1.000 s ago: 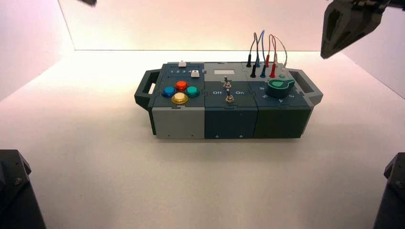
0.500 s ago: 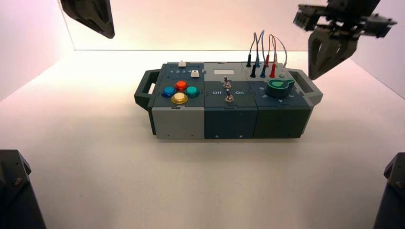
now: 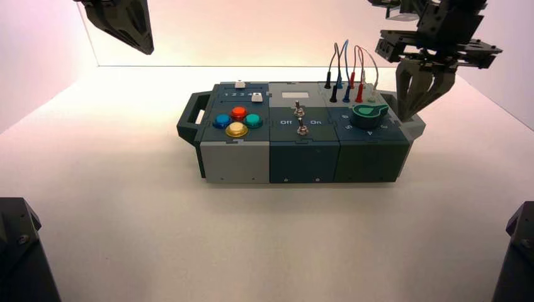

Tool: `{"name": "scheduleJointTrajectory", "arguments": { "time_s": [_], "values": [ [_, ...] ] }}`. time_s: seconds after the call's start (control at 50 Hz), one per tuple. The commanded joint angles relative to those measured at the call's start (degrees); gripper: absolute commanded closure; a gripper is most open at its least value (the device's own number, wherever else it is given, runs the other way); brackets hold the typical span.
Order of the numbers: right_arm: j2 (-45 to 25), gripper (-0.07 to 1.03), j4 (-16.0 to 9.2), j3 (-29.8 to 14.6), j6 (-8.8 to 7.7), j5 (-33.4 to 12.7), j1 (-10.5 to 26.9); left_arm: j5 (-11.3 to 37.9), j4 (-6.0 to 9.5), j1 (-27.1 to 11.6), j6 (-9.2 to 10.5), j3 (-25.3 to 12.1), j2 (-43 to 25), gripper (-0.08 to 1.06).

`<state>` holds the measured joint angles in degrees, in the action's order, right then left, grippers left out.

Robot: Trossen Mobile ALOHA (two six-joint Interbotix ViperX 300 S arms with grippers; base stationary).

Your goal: Turn the knob to position 1.

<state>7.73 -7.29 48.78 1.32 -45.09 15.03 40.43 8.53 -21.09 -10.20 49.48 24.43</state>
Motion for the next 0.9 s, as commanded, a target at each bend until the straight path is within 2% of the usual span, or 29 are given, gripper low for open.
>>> {"name": "scheduleJointTrajectory", "arguments": {
  "time_s": [0.02, 0.3, 0.9],
  "values": [
    [-0.6, 0.98, -0.3, -1.9, 0.0, 1.6, 0.0, -0.4, -0.09, -0.1, -0.44, -0.8, 0.3, 1.01],
    [-1.9, 0.98, -0.2, -3.9, -0.09, 3.3, 0.0, -0.5, -0.09, -0.1, -0.44, -0.7, 0.7, 1.01],
    [-7.1, 0.98, -0.2, -8.0, -0.44, 3.7, 0.6, -0.9, -0.18, -0.1, -0.79, -0.8, 0.4, 1.01]
  ]
}}
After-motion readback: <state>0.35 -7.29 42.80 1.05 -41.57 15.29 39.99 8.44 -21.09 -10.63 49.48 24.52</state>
